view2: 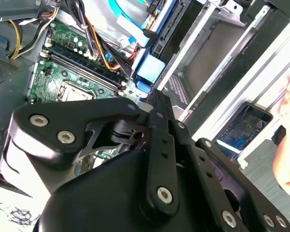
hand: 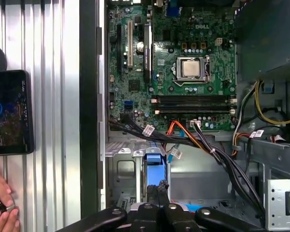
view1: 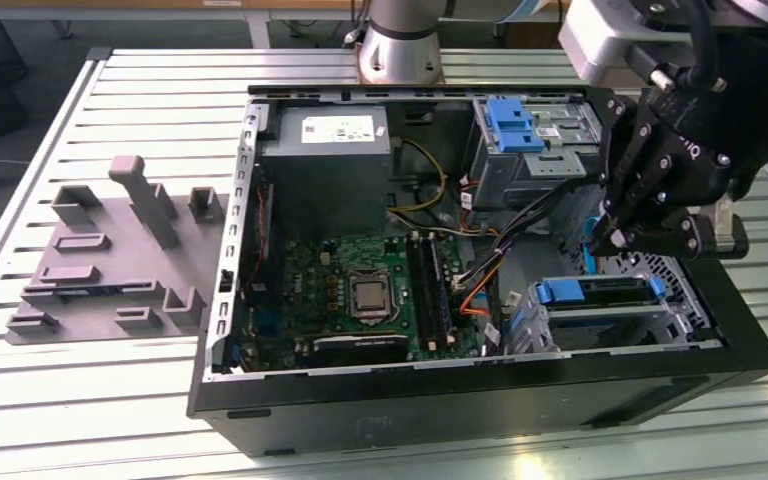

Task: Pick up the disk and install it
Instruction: 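Insert the disk into the insertion slot, then insert the first disk wire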

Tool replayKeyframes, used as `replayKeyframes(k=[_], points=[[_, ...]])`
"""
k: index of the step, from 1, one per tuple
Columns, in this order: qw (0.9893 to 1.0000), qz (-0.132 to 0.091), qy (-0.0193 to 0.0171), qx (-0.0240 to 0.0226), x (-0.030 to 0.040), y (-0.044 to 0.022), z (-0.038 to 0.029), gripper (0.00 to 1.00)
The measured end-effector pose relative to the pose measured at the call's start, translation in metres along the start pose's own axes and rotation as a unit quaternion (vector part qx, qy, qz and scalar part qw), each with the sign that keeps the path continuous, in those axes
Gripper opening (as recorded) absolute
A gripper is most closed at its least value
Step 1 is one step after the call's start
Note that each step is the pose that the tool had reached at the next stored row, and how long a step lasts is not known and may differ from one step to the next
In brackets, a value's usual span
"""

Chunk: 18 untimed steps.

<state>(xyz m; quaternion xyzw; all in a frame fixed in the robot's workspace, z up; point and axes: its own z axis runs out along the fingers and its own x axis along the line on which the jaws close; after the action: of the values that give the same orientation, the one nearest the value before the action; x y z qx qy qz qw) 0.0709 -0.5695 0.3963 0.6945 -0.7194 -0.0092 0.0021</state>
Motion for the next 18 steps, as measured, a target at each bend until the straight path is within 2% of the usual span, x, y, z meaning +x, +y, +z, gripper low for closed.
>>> replayKeyframes(k=[10,18], points=[[1.0000,0.000,0.0000,0.0000,0.0001,-0.0004,0.0172,0.11],[1.0000,0.000,0.0000,0.0000,0.0002,-0.0004,0.0177,0.11]])
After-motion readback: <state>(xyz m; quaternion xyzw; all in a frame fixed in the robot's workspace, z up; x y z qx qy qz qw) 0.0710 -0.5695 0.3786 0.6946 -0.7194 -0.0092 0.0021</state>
